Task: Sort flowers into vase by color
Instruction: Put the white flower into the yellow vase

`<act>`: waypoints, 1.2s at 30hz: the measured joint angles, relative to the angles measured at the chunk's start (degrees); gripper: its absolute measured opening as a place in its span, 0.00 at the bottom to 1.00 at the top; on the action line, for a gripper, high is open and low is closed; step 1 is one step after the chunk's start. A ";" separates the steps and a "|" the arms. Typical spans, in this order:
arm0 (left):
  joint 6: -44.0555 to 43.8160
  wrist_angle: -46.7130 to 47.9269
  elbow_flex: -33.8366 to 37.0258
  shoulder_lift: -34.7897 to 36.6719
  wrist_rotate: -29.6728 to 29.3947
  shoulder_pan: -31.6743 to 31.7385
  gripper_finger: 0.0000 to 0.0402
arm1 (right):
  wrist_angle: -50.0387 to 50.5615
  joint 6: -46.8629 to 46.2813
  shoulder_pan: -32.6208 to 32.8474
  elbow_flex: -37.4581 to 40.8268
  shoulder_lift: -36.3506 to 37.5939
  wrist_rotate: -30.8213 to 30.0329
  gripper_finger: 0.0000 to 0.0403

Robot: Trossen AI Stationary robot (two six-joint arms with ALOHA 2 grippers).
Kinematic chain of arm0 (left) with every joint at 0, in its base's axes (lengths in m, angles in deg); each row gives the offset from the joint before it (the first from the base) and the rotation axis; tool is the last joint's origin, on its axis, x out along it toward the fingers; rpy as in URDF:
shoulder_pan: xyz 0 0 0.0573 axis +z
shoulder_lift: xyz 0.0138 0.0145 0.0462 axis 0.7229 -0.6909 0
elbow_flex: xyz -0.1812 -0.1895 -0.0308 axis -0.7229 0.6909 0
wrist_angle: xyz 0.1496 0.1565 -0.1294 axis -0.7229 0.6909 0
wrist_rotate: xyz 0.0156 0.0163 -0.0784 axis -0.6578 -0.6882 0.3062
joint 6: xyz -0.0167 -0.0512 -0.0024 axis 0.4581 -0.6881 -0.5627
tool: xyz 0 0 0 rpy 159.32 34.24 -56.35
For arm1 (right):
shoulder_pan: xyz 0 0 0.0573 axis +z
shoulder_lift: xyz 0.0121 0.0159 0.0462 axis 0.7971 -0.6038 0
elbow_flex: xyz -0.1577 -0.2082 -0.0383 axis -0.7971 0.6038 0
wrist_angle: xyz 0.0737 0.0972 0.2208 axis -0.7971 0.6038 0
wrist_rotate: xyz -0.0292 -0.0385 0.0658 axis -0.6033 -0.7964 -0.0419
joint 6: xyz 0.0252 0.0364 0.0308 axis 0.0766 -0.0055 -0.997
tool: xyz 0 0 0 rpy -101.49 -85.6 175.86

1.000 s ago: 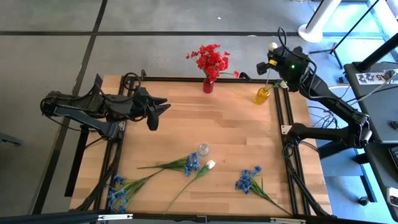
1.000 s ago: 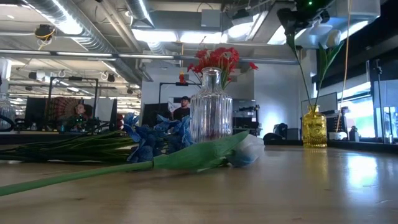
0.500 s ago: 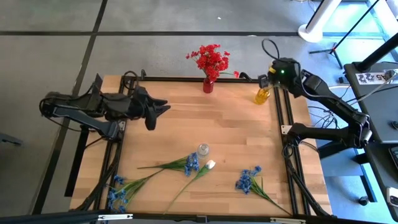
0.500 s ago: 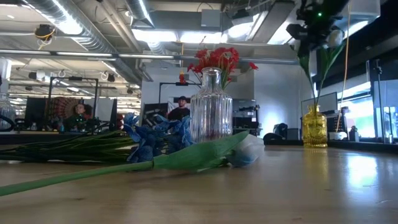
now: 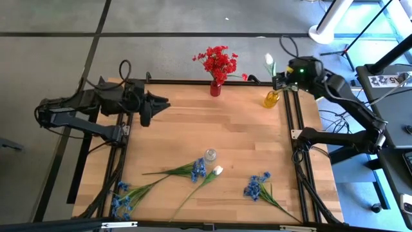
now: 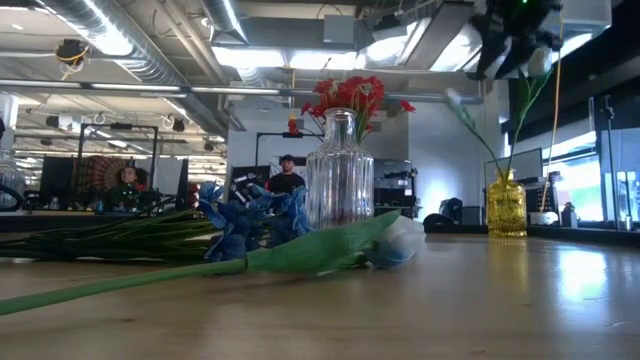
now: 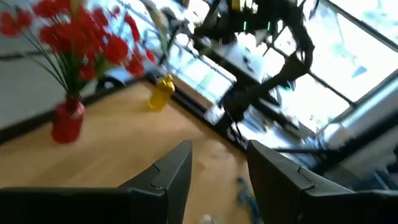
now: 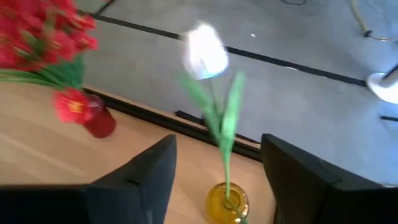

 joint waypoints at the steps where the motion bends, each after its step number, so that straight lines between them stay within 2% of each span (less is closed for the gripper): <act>1: -0.02 0.54 0.00 0.00 0.38 0.04 0.38 | 0.87 -0.06 0.00 -1.44 0.00 0.82 0.59; 4: 0.28 0.91 0.00 0.07 1.22 0.09 0.43 | 3.25 -1.03 0.04 -5.16 0.00 2.57 0.63; 10: 0.70 0.08 -0.04 -6.45 9.30 -2.03 0.52 | 3.72 -1.50 0.04 -9.70 0.00 9.55 0.64; 15: 2.19 -3.21 -0.20 -10.65 8.28 -8.95 0.52 | 1.06 -1.50 1.86 -11.48 0.41 15.87 0.63; 21: -1.27 -2.47 0.01 -15.54 4.59 -17.48 0.50 | -2.12 -1.29 10.16 -14.20 1.63 16.24 0.63; 29: -8.93 -0.42 -0.02 -21.38 2.73 -25.97 0.50 | -3.37 -1.62 21.72 -15.04 2.83 15.23 0.63; 33: -11.86 -0.29 -0.02 -25.56 2.56 -30.16 0.50 | -4.15 -3.58 30.08 -15.08 2.60 16.11 0.63; 36: -13.84 -0.71 -0.02 -28.63 2.16 -32.86 0.50 | -4.46 -5.17 36.80 -15.08 1.99 14.20 0.63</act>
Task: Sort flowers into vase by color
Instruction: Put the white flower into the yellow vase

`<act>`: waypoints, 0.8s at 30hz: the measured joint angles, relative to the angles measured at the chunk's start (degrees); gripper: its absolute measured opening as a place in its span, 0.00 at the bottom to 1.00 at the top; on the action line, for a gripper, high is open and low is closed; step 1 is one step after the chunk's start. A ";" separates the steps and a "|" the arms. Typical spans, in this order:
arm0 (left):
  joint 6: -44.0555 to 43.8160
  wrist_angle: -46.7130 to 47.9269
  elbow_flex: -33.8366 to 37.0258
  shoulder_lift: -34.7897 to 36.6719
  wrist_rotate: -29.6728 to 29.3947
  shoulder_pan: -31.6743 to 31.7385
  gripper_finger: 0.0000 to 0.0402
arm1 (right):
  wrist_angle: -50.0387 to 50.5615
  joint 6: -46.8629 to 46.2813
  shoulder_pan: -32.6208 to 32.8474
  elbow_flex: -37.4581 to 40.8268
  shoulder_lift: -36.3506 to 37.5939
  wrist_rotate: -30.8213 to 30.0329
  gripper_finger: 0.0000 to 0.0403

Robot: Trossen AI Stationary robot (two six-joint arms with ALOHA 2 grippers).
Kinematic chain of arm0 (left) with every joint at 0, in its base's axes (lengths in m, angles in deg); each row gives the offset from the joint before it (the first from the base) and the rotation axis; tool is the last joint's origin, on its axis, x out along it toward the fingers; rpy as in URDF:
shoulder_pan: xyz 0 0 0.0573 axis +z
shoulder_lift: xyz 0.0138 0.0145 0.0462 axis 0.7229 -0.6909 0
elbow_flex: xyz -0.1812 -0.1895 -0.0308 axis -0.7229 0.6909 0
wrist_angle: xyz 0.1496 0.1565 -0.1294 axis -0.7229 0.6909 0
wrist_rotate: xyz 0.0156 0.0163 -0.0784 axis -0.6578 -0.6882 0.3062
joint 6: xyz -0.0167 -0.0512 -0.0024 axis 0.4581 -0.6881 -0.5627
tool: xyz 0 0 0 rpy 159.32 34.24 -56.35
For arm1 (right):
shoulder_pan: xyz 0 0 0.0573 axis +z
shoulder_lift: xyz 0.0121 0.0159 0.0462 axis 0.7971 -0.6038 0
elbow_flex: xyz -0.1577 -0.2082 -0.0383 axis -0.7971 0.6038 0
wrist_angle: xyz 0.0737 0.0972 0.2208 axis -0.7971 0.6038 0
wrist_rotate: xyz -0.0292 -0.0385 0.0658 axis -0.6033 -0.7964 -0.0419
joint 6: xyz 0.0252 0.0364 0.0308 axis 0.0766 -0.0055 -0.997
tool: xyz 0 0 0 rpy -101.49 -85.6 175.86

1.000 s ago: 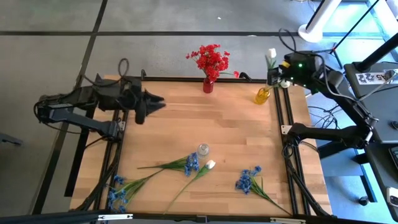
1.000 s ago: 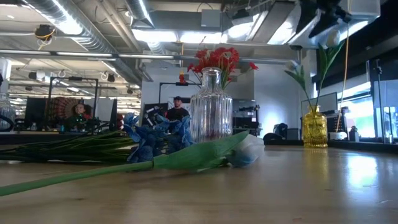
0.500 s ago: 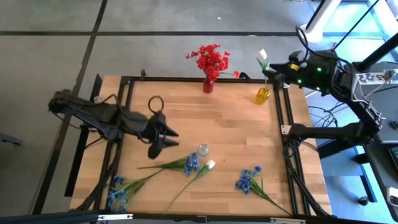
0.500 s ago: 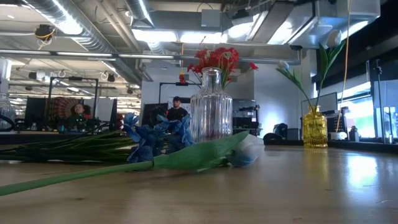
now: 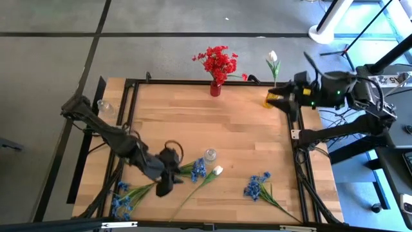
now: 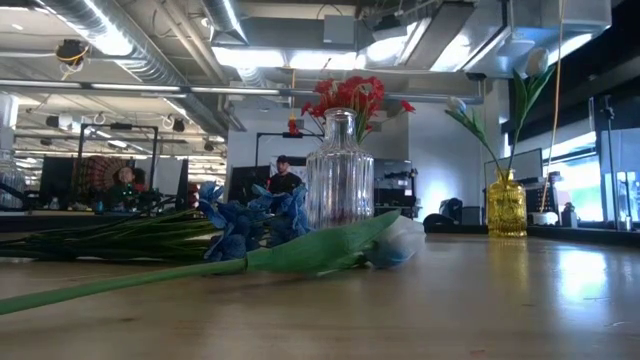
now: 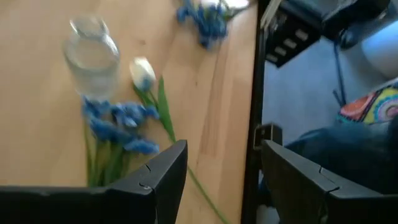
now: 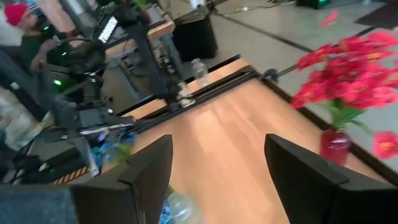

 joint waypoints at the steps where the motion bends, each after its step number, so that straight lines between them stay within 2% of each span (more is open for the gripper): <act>1: -0.68 -0.20 0.00 -1.28 -0.28 -0.89 0.50 | 0.02 -0.57 2.19 0.00 -0.30 -1.38 0.63; 9: -4.31 -11.40 -0.93 -13.08 -0.41 -5.83 0.50 | 0.83 -5.93 19.25 0.00 -3.26 -11.40 0.63; 16: -5.00 -7.92 -10.85 -25.24 -3.29 -5.73 0.50 | 3.73 -12.50 32.84 0.00 -5.77 -19.99 0.63; 24: -12.70 -6.69 -14.55 -39.76 -8.61 -2.95 0.50 | 4.20 -14.38 45.53 0.00 -9.04 -24.41 0.63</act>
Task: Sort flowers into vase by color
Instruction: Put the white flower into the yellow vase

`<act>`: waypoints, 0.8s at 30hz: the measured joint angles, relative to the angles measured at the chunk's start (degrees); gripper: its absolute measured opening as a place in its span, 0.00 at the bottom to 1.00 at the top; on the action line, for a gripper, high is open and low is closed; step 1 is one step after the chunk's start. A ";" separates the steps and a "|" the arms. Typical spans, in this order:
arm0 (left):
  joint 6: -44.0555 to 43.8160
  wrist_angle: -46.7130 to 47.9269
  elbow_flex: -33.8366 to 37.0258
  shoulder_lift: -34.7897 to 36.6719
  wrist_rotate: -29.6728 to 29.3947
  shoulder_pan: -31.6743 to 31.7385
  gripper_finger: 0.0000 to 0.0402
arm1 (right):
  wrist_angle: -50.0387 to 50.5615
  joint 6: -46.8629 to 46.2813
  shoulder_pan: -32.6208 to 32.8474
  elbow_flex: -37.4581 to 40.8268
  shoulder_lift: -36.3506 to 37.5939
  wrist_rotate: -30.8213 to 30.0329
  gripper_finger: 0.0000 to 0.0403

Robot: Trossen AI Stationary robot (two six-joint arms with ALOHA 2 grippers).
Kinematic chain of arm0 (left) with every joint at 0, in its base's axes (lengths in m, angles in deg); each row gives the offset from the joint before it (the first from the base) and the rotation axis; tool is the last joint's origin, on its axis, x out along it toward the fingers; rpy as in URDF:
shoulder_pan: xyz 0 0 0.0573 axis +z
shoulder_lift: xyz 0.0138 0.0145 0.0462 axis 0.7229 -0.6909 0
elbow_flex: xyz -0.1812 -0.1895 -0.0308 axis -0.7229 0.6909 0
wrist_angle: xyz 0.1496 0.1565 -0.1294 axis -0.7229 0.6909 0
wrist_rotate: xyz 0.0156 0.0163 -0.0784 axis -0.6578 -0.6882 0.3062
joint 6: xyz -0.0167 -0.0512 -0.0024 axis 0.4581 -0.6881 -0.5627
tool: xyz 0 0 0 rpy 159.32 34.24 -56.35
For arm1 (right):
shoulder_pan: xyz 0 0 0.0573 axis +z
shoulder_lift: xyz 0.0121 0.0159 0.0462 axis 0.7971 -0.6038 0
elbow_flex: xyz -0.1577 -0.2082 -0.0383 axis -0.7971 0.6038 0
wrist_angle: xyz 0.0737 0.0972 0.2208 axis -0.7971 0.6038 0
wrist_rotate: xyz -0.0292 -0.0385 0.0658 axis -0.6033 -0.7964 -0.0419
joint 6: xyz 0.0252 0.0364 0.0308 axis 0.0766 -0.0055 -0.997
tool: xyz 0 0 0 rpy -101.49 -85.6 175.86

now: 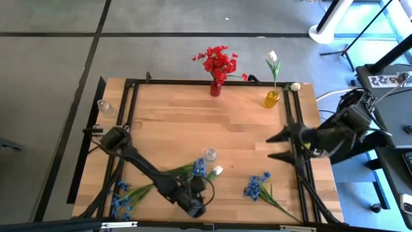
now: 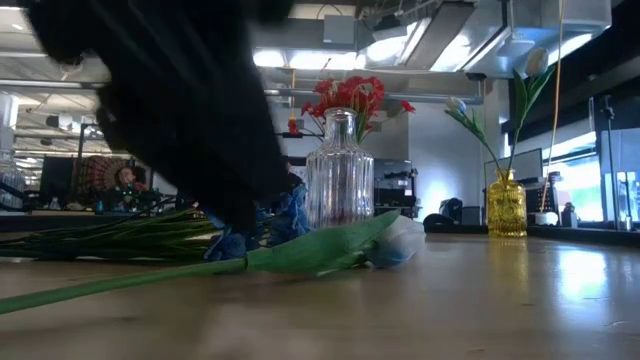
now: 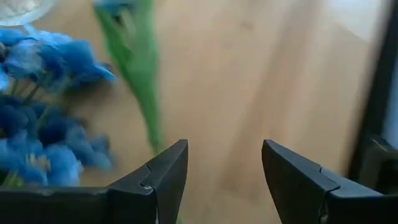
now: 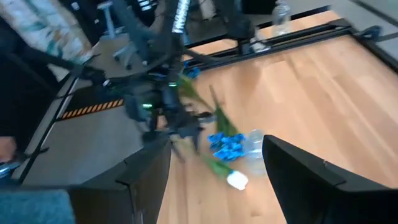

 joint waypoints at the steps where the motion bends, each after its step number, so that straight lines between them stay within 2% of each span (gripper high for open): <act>1: -0.77 0.16 -0.34 -0.90 -0.75 0.64 0.49 | -0.04 -0.18 1.24 0.00 -0.24 -0.17 0.63; 10: -2.24 6.35 -0.75 -2.53 -7.47 3.69 0.38 | 0.12 -4.73 9.07 0.02 -3.74 -0.73 0.63; 17: 0.72 1.47 -0.08 -4.46 -2.91 5.60 0.32 | -0.25 -5.07 9.58 0.02 -6.04 -1.17 0.63; 21: 1.31 1.45 -0.11 -4.96 -3.08 5.48 0.29 | -0.34 -6.70 9.56 0.02 -6.09 -2.03 0.63; 24: -1.06 2.55 -0.17 -4.48 -1.13 6.56 0.21 | -0.45 -7.02 9.56 0.02 -6.06 -3.55 0.63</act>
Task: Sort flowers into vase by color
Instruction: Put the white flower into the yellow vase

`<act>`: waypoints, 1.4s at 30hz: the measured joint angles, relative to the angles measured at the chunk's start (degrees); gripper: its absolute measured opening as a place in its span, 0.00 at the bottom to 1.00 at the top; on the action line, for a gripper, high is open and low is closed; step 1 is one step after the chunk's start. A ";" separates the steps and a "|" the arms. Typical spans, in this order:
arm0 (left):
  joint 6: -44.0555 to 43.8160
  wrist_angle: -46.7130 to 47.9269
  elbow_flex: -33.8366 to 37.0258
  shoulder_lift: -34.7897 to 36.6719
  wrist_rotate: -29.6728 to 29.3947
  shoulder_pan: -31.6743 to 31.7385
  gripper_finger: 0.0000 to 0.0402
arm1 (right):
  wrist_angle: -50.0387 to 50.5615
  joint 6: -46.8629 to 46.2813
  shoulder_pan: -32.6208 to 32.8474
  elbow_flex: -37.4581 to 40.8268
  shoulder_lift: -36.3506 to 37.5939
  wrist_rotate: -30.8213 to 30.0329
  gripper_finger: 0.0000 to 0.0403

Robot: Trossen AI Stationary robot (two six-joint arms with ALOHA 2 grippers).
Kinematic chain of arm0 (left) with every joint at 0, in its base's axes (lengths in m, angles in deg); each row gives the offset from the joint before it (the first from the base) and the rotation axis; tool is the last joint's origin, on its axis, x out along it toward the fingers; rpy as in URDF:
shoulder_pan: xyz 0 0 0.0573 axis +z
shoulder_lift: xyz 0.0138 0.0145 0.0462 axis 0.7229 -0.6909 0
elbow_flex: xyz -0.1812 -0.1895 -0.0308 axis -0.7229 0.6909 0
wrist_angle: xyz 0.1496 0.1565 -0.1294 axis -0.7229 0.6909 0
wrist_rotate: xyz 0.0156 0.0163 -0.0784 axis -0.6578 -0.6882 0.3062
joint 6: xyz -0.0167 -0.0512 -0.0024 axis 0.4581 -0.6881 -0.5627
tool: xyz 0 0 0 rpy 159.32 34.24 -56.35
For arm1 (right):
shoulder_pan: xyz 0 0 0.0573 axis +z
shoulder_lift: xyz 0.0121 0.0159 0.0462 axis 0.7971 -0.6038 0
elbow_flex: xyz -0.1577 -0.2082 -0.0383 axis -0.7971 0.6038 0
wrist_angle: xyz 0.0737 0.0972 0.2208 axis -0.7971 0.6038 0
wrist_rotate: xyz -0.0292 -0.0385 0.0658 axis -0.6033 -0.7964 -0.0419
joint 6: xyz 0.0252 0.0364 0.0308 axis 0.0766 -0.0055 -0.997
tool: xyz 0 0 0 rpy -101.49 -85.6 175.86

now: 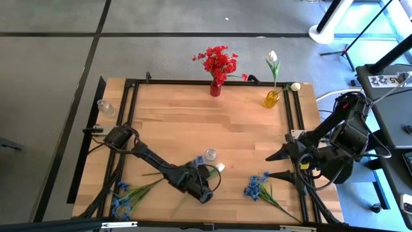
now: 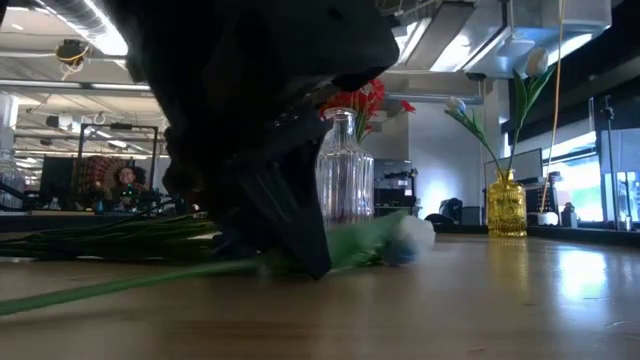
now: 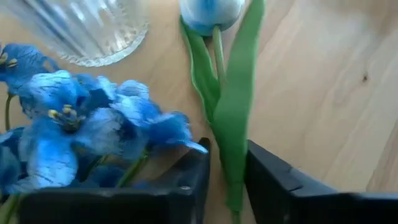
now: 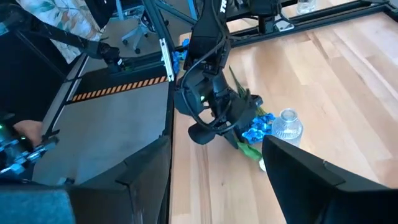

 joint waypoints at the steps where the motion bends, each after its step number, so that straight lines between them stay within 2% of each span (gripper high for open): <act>1: 0.22 0.00 0.08 0.49 1.27 0.36 0.17 | -0.02 0.00 0.00 0.00 0.00 -0.11 0.63; 4: 3.23 -1.02 -0.44 2.01 4.58 1.16 0.04 | -0.04 0.16 -0.02 0.00 0.02 -0.17 0.63; 9: 11.00 -2.24 -4.43 11.16 5.23 0.23 0.03 | -0.26 1.14 -1.10 0.02 0.51 -1.07 0.63; 13: 20.48 -4.14 -6.78 19.48 2.87 0.58 0.02 | -0.02 1.76 -3.78 0.02 1.20 -2.15 0.63; 19: 38.95 -23.17 -7.64 29.84 -2.27 5.07 0.02 | -5.43 12.24 -12.96 1.45 0.77 0.03 0.63; 24: 50.97 -39.81 -7.53 30.75 0.32 7.27 0.02 | -22.81 22.05 -19.95 2.12 -0.63 4.28 0.63; 28: 52.27 -44.82 -7.51 29.87 2.74 9.33 0.02 | -41.90 29.94 -23.46 2.23 -3.48 8.11 0.63; 31: 52.27 -44.65 -7.47 29.11 2.88 10.20 0.02 | -50.03 32.77 -24.55 2.19 -4.66 8.57 0.63; 38: 51.87 -44.80 -7.44 29.18 1.56 9.88 0.02 | -53.26 33.30 -25.18 2.19 -5.63 8.94 0.61; 42: 51.88 -44.89 -7.44 29.18 0.73 9.88 0.02 | -53.30 32.79 -25.18 2.19 -5.79 9.20 0.49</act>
